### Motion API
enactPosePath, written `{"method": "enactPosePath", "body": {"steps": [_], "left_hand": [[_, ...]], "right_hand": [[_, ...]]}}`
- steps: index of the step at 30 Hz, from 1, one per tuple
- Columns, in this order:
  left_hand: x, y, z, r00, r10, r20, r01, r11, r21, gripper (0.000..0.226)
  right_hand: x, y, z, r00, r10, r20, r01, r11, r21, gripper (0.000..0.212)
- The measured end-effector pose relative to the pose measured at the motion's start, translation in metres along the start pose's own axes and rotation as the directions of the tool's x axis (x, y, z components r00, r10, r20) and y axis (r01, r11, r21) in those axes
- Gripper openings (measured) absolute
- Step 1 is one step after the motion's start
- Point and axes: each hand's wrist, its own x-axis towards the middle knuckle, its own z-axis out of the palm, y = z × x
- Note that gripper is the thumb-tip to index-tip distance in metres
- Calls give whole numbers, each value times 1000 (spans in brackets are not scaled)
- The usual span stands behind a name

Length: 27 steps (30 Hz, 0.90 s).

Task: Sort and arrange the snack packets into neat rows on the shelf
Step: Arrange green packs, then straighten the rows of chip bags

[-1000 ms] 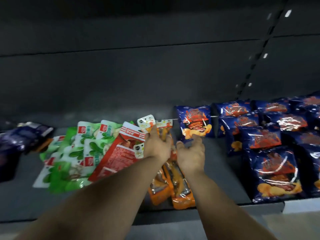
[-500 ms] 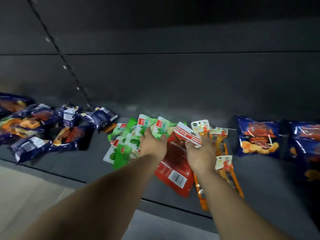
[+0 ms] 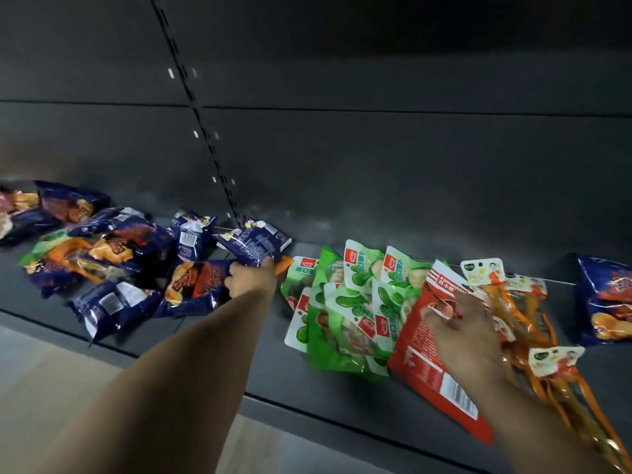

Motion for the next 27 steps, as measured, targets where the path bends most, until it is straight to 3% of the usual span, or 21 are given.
{"method": "enactPosePath", "body": {"steps": [6, 13, 18, 27], "left_hand": [[52, -5, 7, 993, -82, 88, 88, 993, -74, 83], [81, -10, 24, 988, -90, 127, 104, 989, -102, 86], [90, -8, 28, 986, -69, 153, 91, 985, -145, 71], [53, -14, 18, 982, 127, 138, -81, 951, -297, 43]], "right_hand": [[-18, -12, 8, 999, 34, -6, -34, 997, -70, 45], [-32, -23, 35, 996, 86, -6, -86, 995, -48, 68], [-37, -29, 47, 996, 81, -23, -83, 993, -85, 61], [-42, -46, 60, 999, 41, 32, -35, 986, -160, 67]]}}
